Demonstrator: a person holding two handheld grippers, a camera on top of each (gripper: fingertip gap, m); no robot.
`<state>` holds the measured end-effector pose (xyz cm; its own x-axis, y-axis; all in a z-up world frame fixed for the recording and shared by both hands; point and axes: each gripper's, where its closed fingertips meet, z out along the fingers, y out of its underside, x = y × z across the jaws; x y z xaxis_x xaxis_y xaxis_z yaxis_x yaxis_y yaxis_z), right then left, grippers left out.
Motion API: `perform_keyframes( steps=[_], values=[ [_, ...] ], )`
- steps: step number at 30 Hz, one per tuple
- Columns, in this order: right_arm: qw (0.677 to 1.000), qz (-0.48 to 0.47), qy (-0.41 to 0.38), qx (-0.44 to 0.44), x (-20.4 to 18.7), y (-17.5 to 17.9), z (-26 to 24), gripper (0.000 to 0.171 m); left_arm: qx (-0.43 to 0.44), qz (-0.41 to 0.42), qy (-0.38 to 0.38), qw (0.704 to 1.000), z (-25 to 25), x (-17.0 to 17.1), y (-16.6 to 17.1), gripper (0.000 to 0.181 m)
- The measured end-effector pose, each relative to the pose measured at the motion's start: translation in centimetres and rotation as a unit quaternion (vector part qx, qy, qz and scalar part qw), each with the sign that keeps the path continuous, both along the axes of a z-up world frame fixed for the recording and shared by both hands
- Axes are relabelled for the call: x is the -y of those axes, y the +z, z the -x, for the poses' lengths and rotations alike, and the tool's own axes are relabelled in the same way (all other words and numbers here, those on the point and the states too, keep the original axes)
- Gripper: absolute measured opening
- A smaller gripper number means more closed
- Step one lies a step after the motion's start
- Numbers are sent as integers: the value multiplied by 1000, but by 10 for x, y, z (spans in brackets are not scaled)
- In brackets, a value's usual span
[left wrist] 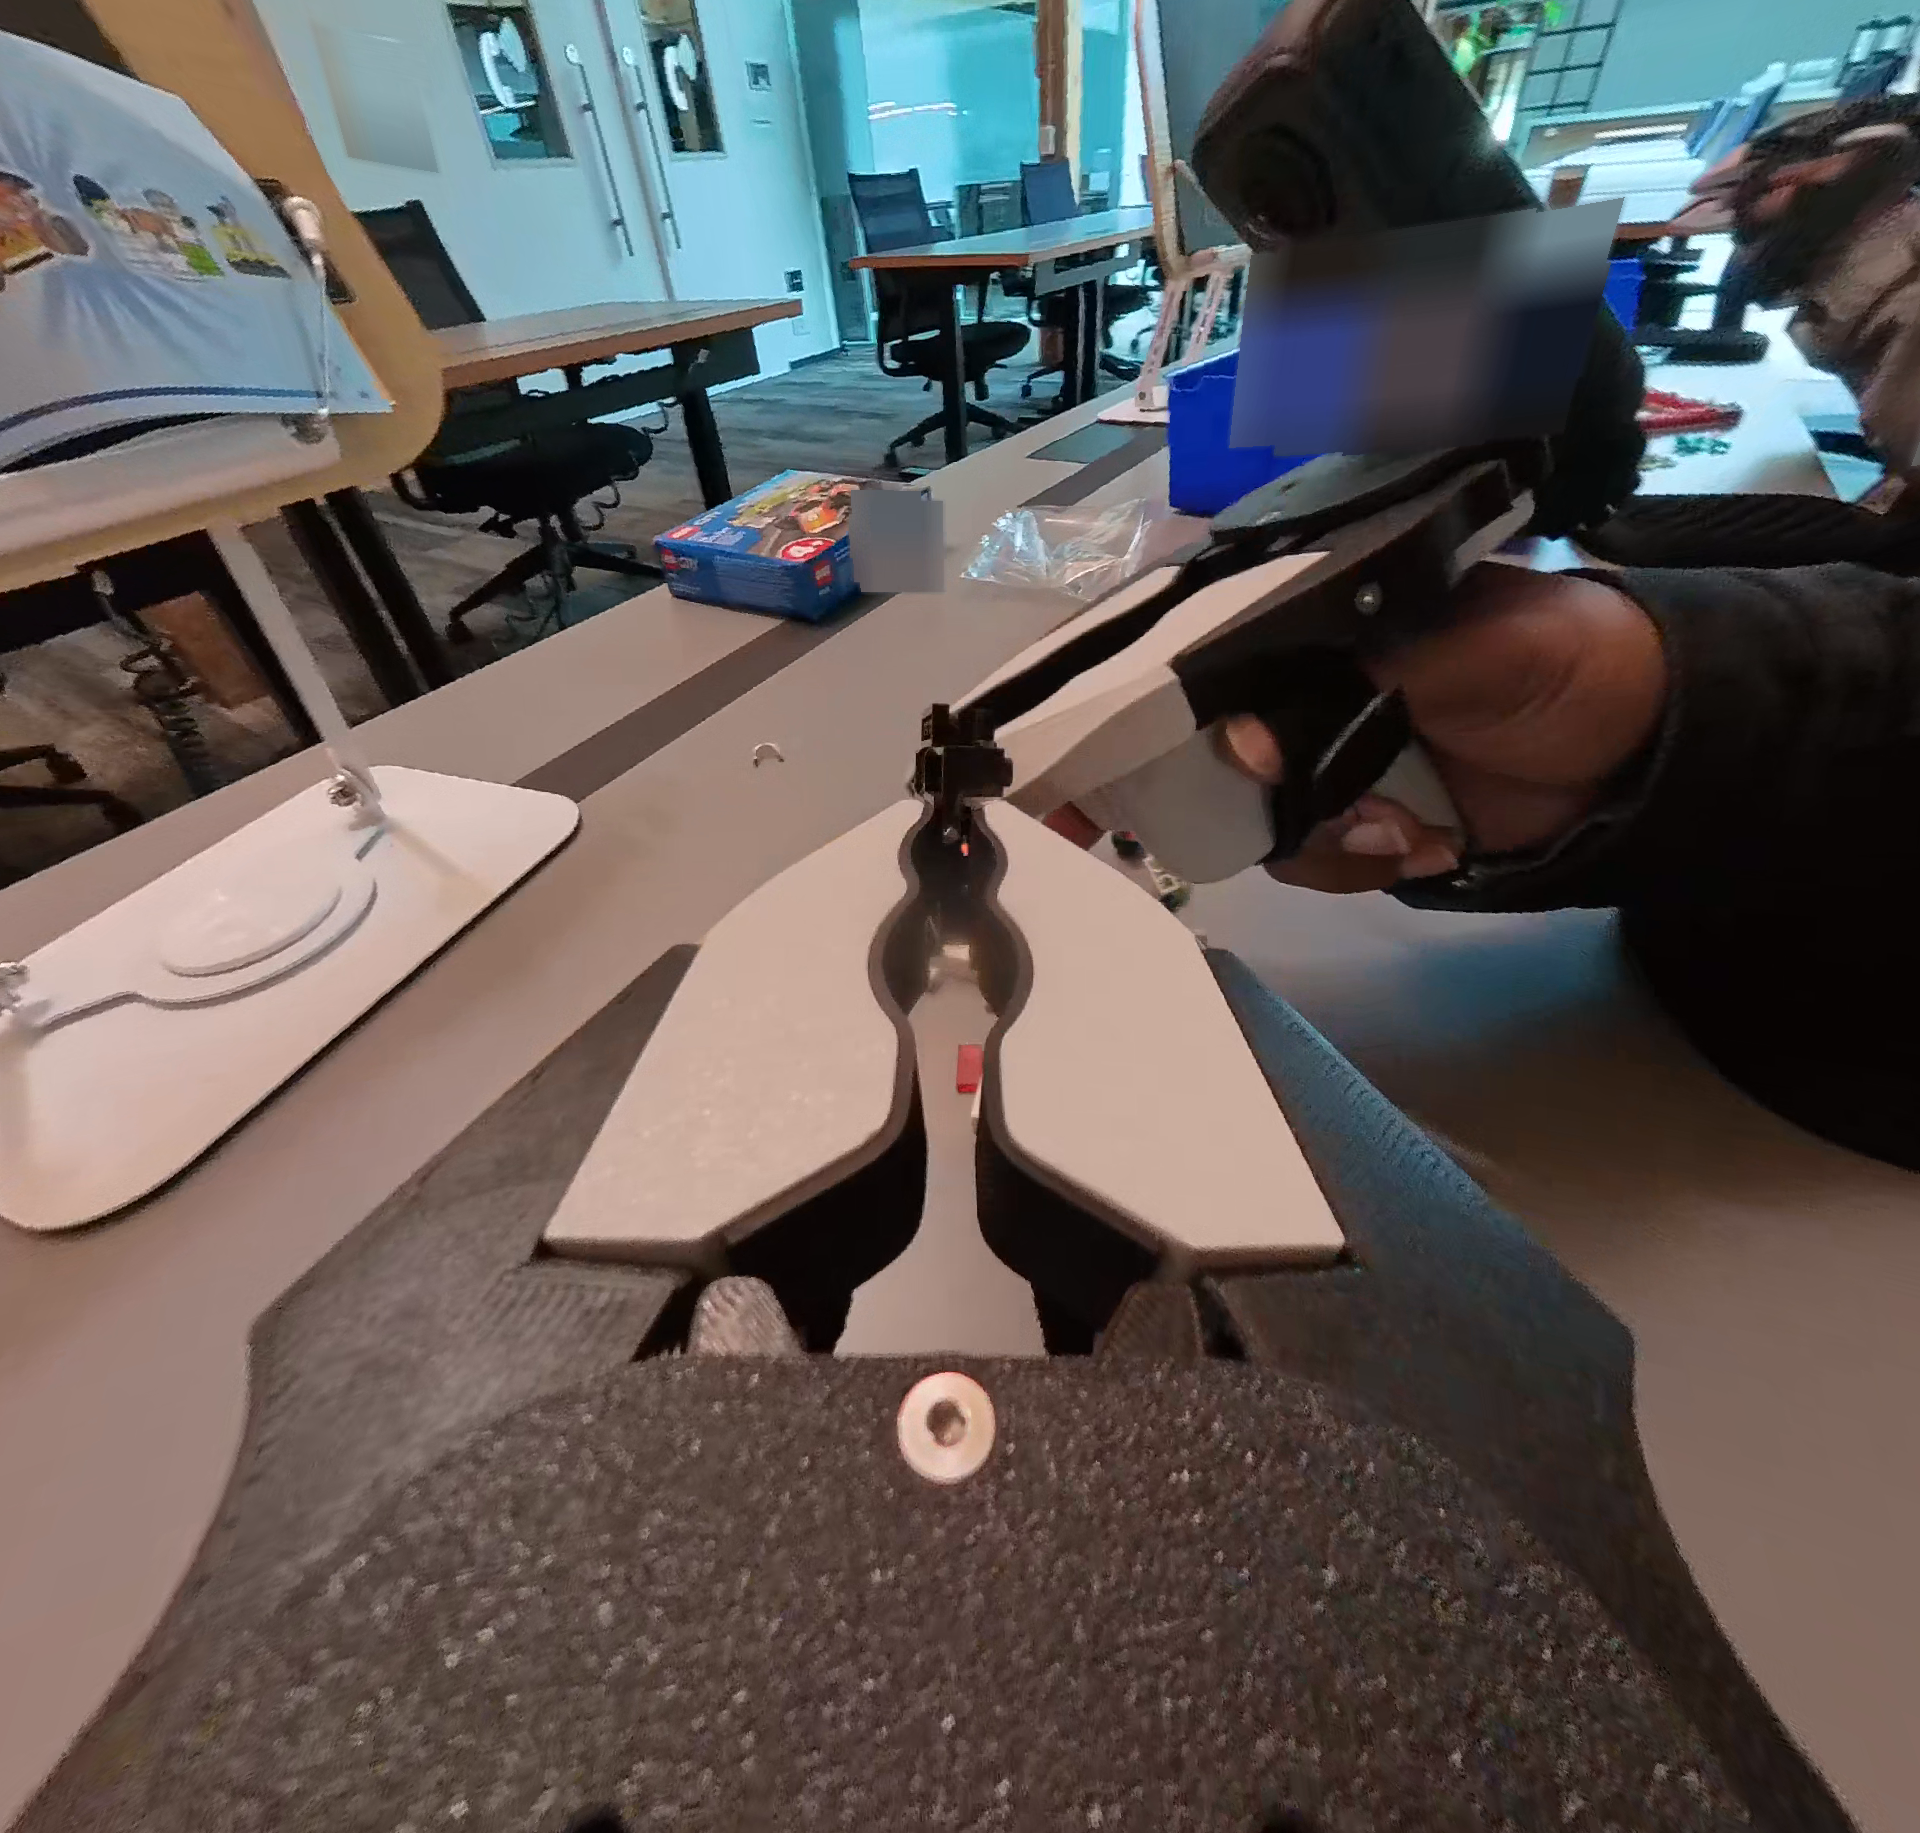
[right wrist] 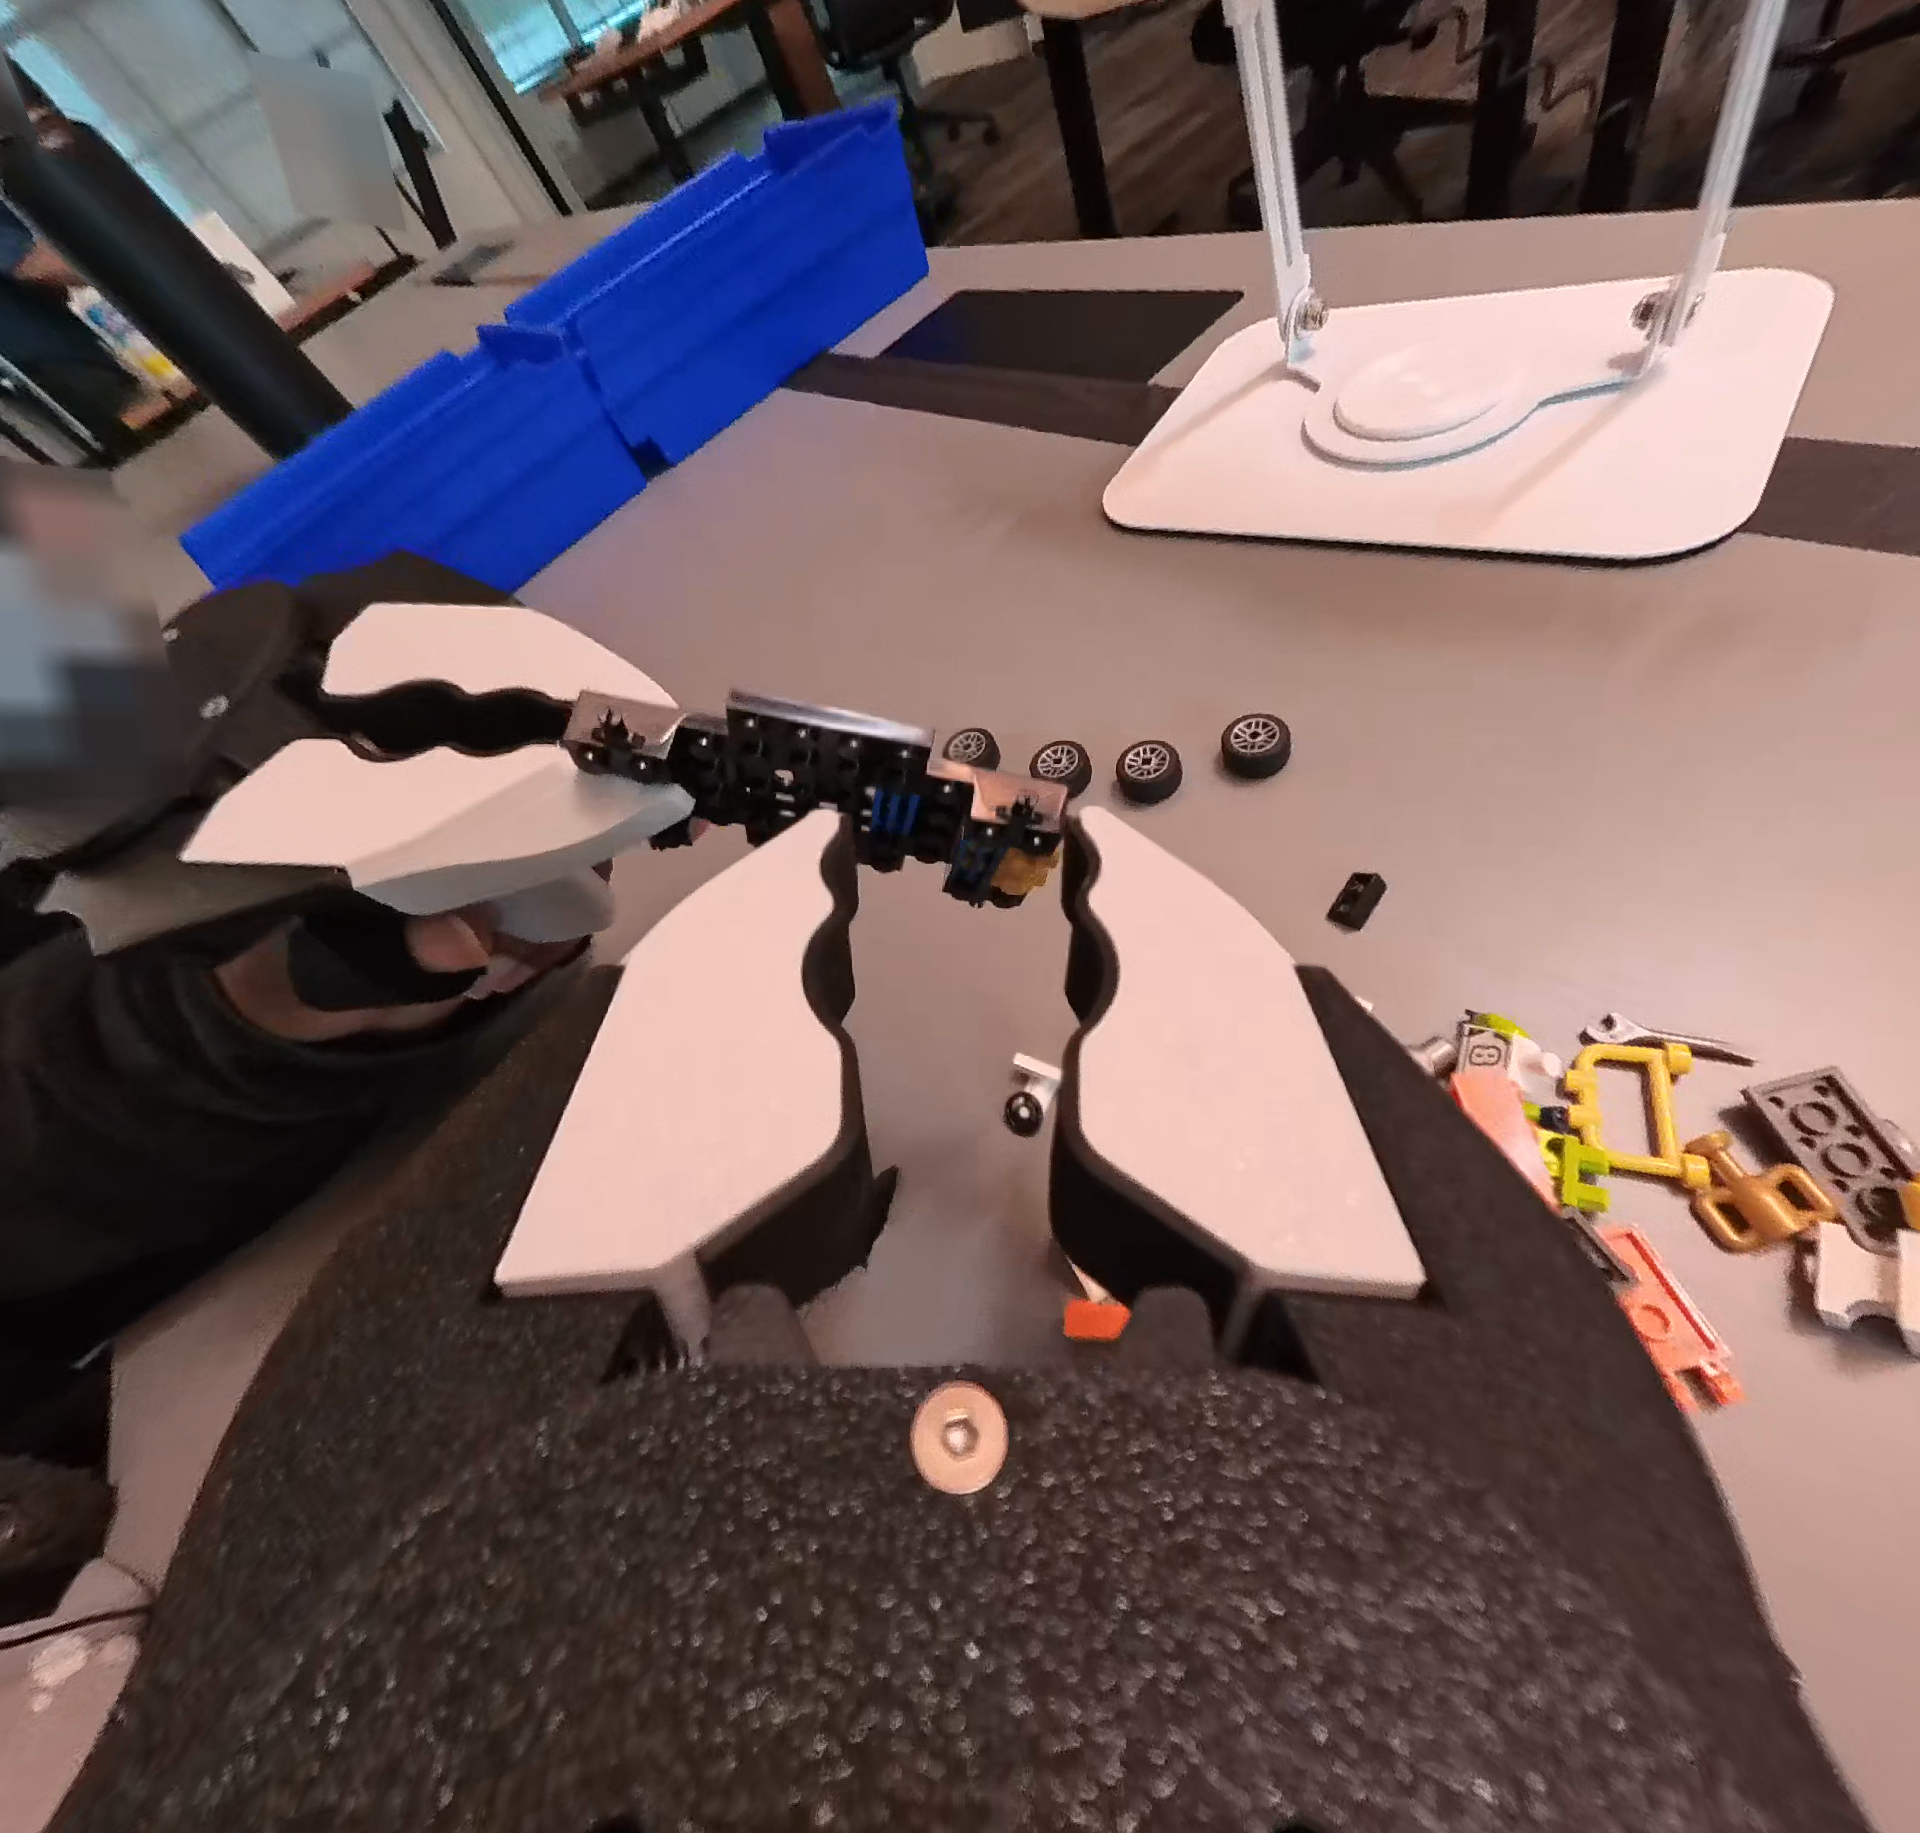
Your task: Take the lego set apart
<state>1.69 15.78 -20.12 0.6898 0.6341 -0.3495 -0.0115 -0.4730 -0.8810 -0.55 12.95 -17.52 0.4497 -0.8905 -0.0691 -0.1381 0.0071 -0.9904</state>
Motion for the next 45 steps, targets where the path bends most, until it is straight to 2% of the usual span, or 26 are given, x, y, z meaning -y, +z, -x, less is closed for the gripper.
perform_keyframes(
  steps=[3,16,18,40,43,45],
  values=[
    [1000,-5,0,6,0,0,-1,37,-6,-8,-2,1000,-3,3,-1,5],
    [999,-11,39,34,2,-5,-5,33,8,55,-14,998,1,0,-5,5],
    [997,-25,46,50,2,-8,-9,17,17,73,-19,997,4,-3,-4,5],
    [993,-50,58,89,3,-6,-14,20,15,120,13,993,16,-25,-24,5],
    [988,-76,90,102,11,1,-9,20,17,122,19,992,19,-28,-24,5],
    [974,-103,169,114,33,8,2,20,22,126,24,991,21,-31,-25,5]
  ],
)
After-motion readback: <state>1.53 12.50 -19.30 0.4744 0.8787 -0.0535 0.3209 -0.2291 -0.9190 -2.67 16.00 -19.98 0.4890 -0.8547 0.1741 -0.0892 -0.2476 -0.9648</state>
